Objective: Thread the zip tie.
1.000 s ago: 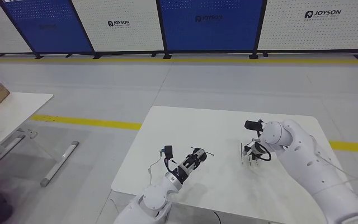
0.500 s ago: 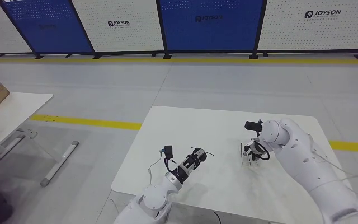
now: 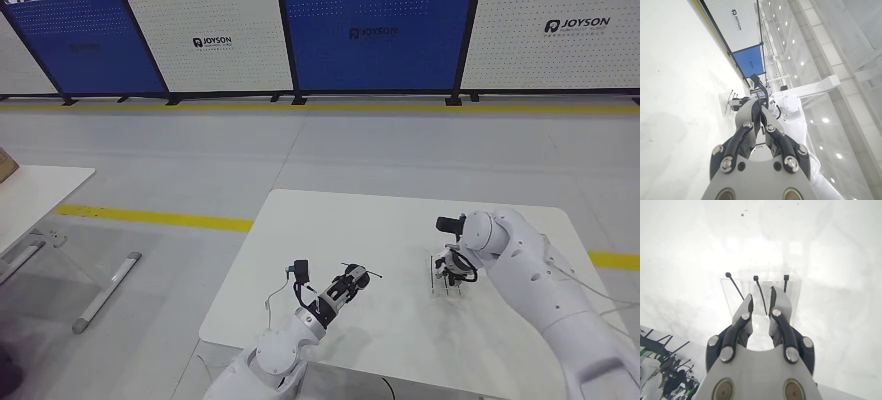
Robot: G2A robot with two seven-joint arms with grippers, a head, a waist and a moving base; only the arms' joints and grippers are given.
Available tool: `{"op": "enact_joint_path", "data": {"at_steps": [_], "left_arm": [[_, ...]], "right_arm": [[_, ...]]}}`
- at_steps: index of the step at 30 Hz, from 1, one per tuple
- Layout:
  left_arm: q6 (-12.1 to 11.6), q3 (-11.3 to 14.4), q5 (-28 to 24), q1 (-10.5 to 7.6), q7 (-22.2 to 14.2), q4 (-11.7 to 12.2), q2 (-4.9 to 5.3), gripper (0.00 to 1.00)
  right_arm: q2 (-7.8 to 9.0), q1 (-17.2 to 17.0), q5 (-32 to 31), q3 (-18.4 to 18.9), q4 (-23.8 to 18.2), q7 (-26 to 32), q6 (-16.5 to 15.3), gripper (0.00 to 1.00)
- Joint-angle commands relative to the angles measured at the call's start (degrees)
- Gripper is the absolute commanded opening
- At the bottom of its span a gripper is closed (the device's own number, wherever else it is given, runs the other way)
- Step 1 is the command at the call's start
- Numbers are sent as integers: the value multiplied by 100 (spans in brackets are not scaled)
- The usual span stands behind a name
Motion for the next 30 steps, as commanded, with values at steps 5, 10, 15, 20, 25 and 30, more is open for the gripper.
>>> {"op": "enact_joint_path", "data": {"at_steps": [5, 10, 15, 20, 25, 30], "left_arm": [[0, 0, 0, 0, 0, 0, 0, 0], [0, 0, 0, 0, 0, 0, 0, 0], [0, 0, 0, 0, 0, 0, 0, 0], [0, 0, 0, 0, 0, 0, 0, 0], [0, 0, 0, 0, 0, 0, 0, 0], [0, 0, 0, 0, 0, 0, 0, 0]], "right_arm": [[-157, 113, 21, -92, 324, 10, -52, 22], [-300, 224, 50, -152, 655, -1, -109, 20], [-422, 309, 67, -191, 923, -27, -161, 2], [-515, 368, 70, -207, 1134, -57, -228, 0], [-575, 376, 28, -212, 1210, -121, -295, 0], [-561, 311, -62, -185, 1055, -195, -355, 0]]}}
